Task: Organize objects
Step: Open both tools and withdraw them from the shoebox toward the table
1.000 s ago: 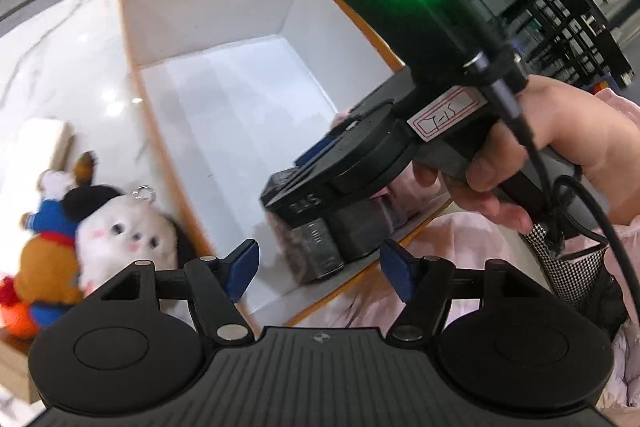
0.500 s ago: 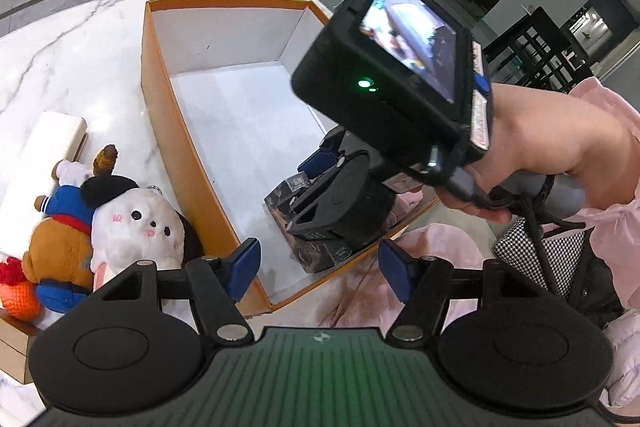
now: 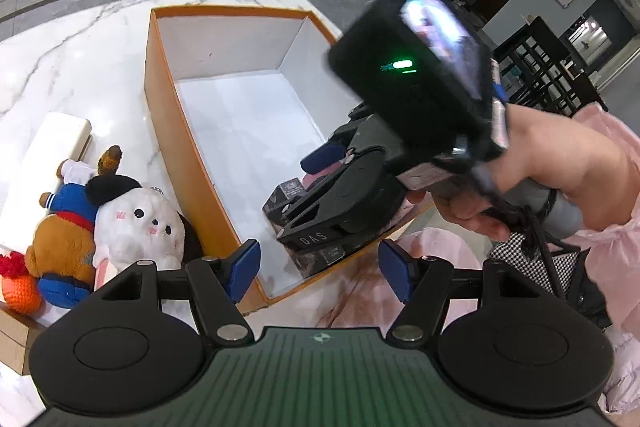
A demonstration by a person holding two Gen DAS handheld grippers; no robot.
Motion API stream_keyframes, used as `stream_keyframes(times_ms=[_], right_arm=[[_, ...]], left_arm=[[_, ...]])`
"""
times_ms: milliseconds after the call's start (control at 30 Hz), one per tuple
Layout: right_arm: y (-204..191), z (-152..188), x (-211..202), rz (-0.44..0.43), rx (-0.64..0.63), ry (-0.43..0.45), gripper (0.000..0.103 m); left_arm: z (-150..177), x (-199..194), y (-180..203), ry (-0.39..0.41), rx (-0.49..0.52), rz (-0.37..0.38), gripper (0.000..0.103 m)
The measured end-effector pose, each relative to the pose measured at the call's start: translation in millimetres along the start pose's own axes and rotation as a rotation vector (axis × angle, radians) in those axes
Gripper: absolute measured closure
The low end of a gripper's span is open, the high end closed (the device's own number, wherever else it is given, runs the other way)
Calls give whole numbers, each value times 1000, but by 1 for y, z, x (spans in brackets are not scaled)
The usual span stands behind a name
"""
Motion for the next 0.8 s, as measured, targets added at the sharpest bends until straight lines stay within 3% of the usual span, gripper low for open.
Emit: stream_keyframes(times_ms=[200, 467, 667, 800], right_arm=[[-9, 16, -37, 19, 76, 163, 41], [-26, 45, -92, -47, 266, 524, 35], [-62, 54, -107, -122, 286, 648, 34], [-95, 60, -101, -159, 266, 653, 34]], left_arm=[[13, -27, 6, 83, -3, -3, 26], [45, -72, -7, 224, -69, -80, 26], [72, -91, -33, 293, -145, -200, 26], [89, -100, -57, 312, -217, -304, 28]])
Point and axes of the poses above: each gripper's, at about its wrist camera, not at the fingertips, and x roughly the way its jaws point, y to its right, z to its underside, the point moved 7 cm from there along x, roughly the way its jaws point
